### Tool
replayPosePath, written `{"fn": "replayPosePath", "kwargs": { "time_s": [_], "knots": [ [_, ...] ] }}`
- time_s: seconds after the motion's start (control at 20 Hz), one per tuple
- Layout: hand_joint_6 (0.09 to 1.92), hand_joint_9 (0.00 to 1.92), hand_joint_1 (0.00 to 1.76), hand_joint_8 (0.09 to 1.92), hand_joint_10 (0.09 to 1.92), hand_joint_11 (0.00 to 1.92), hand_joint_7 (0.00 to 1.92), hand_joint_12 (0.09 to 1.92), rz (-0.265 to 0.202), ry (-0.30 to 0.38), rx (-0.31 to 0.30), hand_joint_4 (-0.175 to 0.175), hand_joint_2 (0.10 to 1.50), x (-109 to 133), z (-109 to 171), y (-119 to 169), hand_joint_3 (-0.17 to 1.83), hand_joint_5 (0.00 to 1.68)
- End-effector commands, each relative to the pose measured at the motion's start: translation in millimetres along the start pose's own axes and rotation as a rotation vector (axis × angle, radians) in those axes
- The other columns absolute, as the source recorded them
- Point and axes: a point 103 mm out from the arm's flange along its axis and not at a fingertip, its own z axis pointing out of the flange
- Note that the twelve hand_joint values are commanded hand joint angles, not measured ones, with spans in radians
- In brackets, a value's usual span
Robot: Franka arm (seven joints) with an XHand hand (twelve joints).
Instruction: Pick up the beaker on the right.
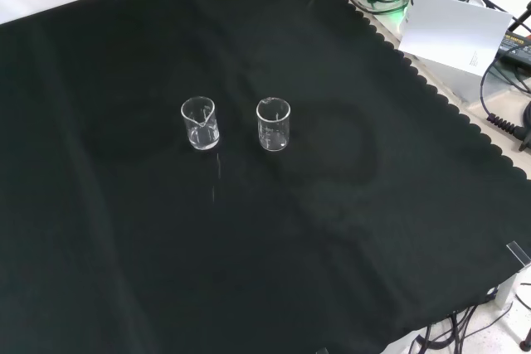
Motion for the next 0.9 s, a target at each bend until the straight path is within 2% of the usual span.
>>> {"fn": "replayPosePath", "kwargs": {
  "time_s": [0.05, 0.3, 0.55, 0.7, 0.9],
  "knots": [
    [0.09, 0.13, 0.00, 0.43, 0.70, 0.00, 0.02, 1.27, 0.044, -0.008, 0.014, -0.037, 1.35, -10, 7, 2, 0.04, 0.27],
    [0.09, 0.20, 0.02, 0.52, 0.72, 0.00, 0.06, 1.31, 0.060, 0.012, 0.033, -0.041, 1.34, -21, 23, 14, 0.03, 0.27],
    [0.09, 0.23, 0.14, 0.60, 0.72, 0.00, 0.09, 1.34, 0.078, 0.034, 0.067, -0.046, 1.29, -37, 49, 35, 0.01, 0.29],
    [0.09, 0.24, 0.17, 0.62, 0.72, 0.00, 0.08, 1.34, 0.072, 0.042, 0.080, -0.048, 1.28, -44, 65, 60, 0.00, 0.29],
    [0.09, 0.24, 0.20, 0.63, 0.72, 0.00, 0.08, 1.35, 0.035, 0.066, 0.064, -0.049, 1.27, -48, 93, 110, 0.00, 0.30]
  ]
}}
